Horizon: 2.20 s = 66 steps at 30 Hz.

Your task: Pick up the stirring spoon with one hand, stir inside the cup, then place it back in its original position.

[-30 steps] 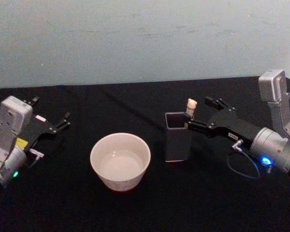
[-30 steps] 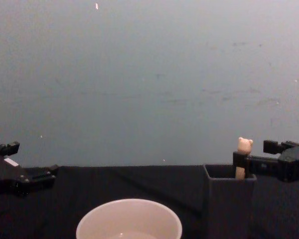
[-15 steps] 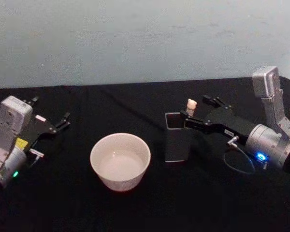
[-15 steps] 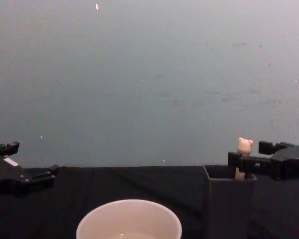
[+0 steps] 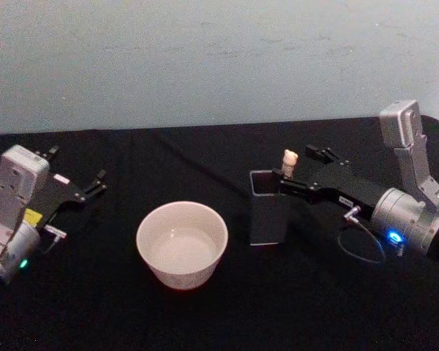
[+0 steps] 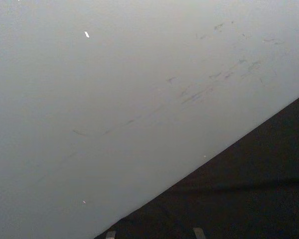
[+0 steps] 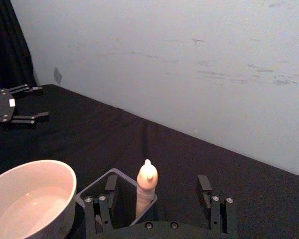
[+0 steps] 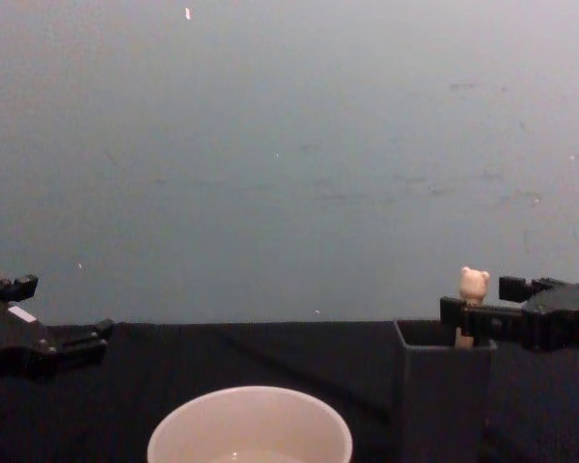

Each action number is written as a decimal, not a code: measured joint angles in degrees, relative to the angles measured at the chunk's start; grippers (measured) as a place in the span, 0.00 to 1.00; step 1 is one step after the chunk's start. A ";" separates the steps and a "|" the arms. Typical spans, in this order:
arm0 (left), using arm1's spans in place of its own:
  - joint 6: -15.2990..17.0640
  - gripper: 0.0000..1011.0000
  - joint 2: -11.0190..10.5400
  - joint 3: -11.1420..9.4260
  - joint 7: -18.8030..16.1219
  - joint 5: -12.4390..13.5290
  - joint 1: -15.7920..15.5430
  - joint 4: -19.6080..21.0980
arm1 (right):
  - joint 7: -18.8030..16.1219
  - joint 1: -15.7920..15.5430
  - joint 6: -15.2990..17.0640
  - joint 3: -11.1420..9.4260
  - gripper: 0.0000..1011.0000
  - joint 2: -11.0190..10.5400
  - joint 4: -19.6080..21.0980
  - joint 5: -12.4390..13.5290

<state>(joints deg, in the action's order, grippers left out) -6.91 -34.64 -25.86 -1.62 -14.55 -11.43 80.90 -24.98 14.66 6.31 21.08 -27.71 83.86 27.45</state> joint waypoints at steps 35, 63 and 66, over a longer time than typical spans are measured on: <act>0.00 0.99 0.00 0.00 0.00 0.00 0.00 0.00 | 0.12 -0.09 -0.15 -0.02 0.27 -0.07 0.12 0.04; 0.00 0.99 0.00 0.00 0.00 0.00 0.00 0.00 | -0.59 -0.17 0.71 -0.03 0.20 -0.13 0.99 0.67; 0.00 0.99 0.00 0.00 0.00 0.00 0.00 0.00 | -1.05 -0.32 1.40 -0.14 0.20 -0.19 1.79 1.57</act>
<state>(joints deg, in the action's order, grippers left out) -6.91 -34.65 -25.86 -1.62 -14.55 -11.43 80.90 -26.03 14.34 7.71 20.95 -27.90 85.64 29.02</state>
